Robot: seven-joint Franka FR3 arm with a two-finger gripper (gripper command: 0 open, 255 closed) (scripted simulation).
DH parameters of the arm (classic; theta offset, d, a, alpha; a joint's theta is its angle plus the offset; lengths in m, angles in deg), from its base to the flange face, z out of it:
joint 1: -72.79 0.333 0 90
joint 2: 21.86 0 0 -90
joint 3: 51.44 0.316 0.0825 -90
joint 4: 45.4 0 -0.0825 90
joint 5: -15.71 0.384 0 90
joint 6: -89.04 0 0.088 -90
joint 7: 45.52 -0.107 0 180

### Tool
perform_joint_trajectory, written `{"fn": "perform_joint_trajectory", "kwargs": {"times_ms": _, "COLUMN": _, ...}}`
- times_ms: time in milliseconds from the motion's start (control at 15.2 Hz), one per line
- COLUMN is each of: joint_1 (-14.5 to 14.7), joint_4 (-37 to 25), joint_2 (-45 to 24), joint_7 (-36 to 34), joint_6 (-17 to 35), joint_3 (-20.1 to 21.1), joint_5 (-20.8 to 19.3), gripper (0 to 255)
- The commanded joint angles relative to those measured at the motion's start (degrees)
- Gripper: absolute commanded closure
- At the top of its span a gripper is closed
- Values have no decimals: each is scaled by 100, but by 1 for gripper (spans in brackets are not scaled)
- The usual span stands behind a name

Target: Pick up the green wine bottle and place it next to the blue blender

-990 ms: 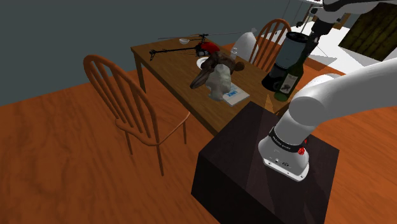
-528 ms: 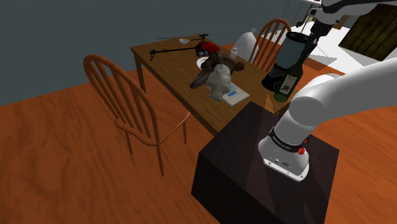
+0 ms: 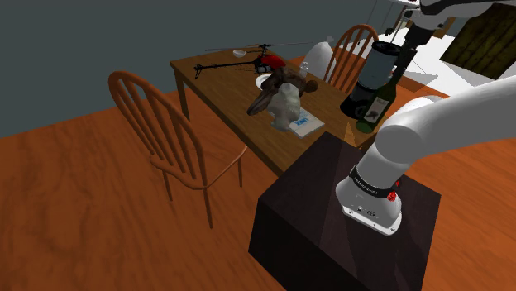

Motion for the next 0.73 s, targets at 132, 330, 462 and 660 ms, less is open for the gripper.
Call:
{"fn": "perform_joint_trajectory", "kwargs": {"times_ms": 132, "joint_1": -20, "joint_4": -494, "joint_2": 78, "joint_7": 64, "joint_6": -618, "joint_3": 342, "joint_5": 202, "gripper": 0}}
{"fn": "perform_joint_trajectory", "kwargs": {"times_ms": 330, "joint_1": -20, "joint_4": -494, "joint_2": 78, "joint_7": 64, "joint_6": -618, "joint_3": 342, "joint_5": 202, "gripper": 0}}
{"fn": "perform_joint_trajectory", "kwargs": {"times_ms": 462, "joint_1": -20, "joint_4": -494, "joint_2": 77, "joint_7": 64, "joint_6": -618, "joint_3": 342, "joint_5": 202, "gripper": 0}}
{"fn": "perform_joint_trajectory", "kwargs": {"times_ms": 660, "joint_1": -20, "joint_4": -494, "joint_2": 77, "joint_7": 64, "joint_6": -618, "joint_3": 342, "joint_5": 202, "gripper": 0}}
